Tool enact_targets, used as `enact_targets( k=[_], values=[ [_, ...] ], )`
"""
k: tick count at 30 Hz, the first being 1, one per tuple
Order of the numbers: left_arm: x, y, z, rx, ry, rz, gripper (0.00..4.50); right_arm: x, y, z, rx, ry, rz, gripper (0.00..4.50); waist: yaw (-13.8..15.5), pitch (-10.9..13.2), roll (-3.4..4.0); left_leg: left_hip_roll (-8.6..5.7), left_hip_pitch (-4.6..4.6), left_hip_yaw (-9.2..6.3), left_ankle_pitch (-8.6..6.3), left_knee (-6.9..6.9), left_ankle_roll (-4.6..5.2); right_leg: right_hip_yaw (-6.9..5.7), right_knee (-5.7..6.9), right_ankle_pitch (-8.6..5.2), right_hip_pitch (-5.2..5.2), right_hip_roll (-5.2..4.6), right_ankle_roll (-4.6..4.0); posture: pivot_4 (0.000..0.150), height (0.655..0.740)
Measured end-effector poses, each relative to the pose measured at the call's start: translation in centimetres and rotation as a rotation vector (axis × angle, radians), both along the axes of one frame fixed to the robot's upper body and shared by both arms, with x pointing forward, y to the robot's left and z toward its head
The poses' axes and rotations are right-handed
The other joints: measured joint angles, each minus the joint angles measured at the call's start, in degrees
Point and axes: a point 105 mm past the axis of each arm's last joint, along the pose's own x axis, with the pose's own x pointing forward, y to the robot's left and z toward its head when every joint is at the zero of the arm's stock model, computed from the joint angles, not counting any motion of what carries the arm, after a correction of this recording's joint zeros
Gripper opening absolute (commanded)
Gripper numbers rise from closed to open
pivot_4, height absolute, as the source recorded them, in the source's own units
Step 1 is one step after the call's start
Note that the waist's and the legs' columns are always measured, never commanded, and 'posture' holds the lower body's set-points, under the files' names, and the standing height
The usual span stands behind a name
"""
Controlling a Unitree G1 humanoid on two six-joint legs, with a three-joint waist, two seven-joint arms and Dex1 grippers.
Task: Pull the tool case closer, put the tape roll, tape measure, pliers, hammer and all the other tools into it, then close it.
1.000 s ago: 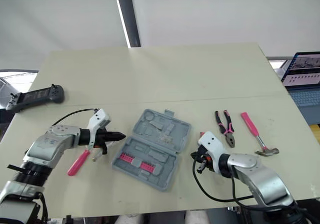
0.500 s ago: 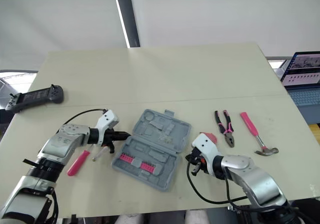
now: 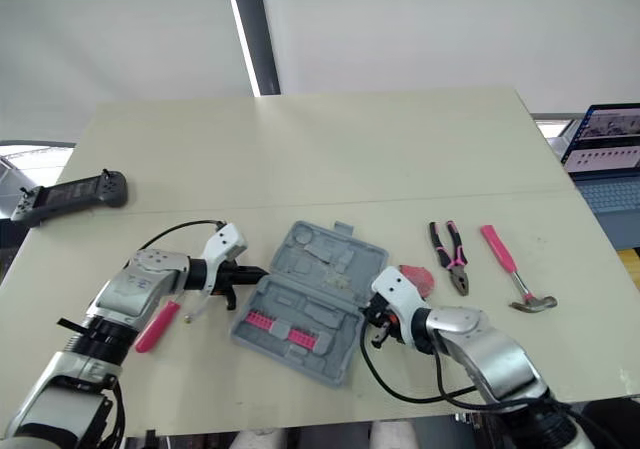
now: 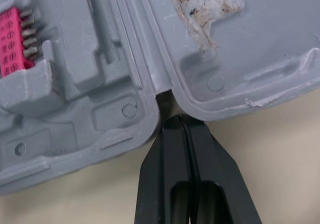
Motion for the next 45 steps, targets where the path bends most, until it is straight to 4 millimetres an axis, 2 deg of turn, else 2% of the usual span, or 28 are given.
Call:
enact_targets(
  k=[11, 27, 45],
  values=[
    [-0.8, -0.2, -0.3, 0.009, 0.008, -0.016, 0.0, 0.2, -0.3, 0.0, -0.014, -0.017, 0.01, 0.03, 0.15, -0.04, 0.01, -0.01, 0.03, -0.01, 0.01, 0.01, -0.01, 0.01, 0.03, 0.0, 0.02, -0.02, 0.0, 0.15, 0.74],
    [-4.4, -2.1, -1.5, 0.031, 0.061, -0.107, 0.0, -1.1, -2.2, -0.2, -0.059, 0.023, 0.095, 0.03, 0.24, -0.06, 0.0, -0.03, 0.02, -0.03, 0.0, 0.01, -0.01, 0.02, 0.0, 0.0, 0.06, -0.06, 0.0, 0.15, 0.74],
    [-7.9, -2.9, -2.4, 0.028, 0.11, -0.102, 0.0, -2.8, -3.2, -0.6, -0.093, 0.065, 0.178, 0.03, 0.38, -0.08, -0.02, -0.04, 0.03, -0.03, 0.0, -0.01, -0.01, 0.03, -0.15, 0.0, 0.13, -0.1, 0.0, 0.15, 0.74]
  ],
)
